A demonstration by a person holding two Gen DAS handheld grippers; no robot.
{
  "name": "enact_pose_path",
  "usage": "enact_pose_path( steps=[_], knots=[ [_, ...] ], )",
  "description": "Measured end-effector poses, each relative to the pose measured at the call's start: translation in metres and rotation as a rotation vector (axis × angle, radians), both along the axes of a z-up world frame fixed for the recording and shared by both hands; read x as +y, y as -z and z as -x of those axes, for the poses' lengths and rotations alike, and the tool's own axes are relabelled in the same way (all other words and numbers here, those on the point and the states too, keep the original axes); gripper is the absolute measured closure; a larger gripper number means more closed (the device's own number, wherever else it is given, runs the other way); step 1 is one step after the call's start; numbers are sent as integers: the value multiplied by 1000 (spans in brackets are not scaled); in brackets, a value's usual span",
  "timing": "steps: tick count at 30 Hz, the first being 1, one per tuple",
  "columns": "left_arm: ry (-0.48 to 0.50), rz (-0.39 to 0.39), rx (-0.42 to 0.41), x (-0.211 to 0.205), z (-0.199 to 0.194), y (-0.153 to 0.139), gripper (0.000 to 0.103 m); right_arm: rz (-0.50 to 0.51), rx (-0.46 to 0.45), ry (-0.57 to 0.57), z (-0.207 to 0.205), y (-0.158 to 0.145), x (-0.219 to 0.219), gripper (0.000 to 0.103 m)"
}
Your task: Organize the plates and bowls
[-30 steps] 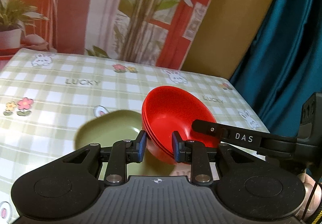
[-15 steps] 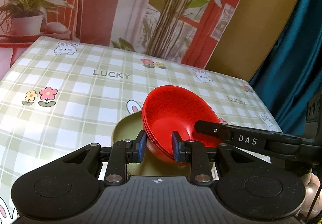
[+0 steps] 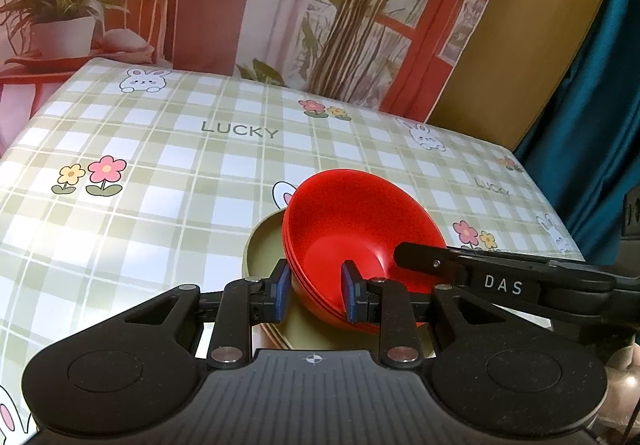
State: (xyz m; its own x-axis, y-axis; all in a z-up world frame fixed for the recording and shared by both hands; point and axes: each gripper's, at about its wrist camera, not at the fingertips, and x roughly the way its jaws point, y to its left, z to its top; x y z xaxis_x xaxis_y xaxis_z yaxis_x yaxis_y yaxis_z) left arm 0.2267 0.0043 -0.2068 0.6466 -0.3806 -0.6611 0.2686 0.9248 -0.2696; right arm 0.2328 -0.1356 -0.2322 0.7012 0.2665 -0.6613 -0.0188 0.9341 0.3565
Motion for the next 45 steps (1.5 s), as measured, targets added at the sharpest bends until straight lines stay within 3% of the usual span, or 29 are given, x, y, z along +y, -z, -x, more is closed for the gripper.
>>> enact_pose_path(
  steps=[17, 21, 25, 34, 42, 45],
  knots=[
    [-13, -89, -24, -10, 2, -2, 73, 60, -21, -17, 5, -6, 7, 82],
    [-23, -111, -54, -9, 6, -12, 54, 68, -43, -11, 10, -13, 5, 77],
    [-39, -135, -79, -10, 10, -20, 47, 74, -63, 6, 16, -19, 1, 71],
    [-83, -215, -126, -14, 26, -34, 32, 80, -106, 46, 36, -27, -16, 44],
    [-99, -252, -206, -18, 44, -49, 22, 70, -128, 83, 54, -39, -29, 3],
    [-124, -252, -210, -19, 51, -53, 22, 102, -110, 93, 58, -43, -29, 0]
  ],
)
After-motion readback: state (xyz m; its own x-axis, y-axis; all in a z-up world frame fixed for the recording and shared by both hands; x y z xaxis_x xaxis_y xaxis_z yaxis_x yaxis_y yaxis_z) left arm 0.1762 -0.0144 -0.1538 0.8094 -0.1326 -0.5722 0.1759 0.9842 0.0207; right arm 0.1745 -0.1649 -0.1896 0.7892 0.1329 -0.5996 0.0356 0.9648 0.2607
